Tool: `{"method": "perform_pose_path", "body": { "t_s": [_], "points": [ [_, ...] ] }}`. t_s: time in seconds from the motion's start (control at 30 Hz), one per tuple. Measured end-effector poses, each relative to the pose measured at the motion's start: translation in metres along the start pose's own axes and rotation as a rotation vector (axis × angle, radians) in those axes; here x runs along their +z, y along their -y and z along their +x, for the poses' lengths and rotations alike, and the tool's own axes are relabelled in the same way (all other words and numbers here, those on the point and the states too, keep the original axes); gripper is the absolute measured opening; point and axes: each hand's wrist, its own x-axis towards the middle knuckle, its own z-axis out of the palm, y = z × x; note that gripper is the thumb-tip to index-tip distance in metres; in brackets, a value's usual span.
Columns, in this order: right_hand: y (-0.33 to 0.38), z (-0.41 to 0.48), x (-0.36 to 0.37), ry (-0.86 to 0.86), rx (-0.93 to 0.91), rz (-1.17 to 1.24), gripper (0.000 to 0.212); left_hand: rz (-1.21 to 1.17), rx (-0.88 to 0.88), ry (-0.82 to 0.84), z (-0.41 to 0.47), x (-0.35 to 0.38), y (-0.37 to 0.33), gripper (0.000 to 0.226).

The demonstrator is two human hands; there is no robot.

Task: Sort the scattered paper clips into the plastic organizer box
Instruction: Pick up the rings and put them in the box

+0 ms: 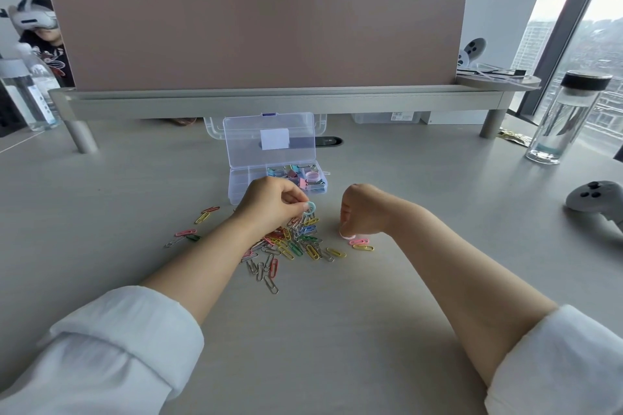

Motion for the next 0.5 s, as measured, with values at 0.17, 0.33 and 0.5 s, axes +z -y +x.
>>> {"method": "perform_pose_path", "body": {
  "t_s": [0.17, 0.33, 0.5],
  "points": [
    [-0.0024, 0.0018, -0.0044, -0.159, -0.084, 0.445, 0.020, -0.094, -0.010, 0.001, 0.0009, -0.0016, 0.0013, 0.009],
    [-0.0012, -0.0023, -0.0072, -0.231, -0.121, 0.854, 0.024, -0.331, -0.044, -0.038, 0.0032, -0.0030, 0.0005, 0.018],
    [0.0029, -0.0023, -0.0023, -0.265, -0.102, 0.898, 0.018, -0.498, -0.050, -0.002, 0.0013, -0.0023, -0.0047, 0.013]
  ]
}}
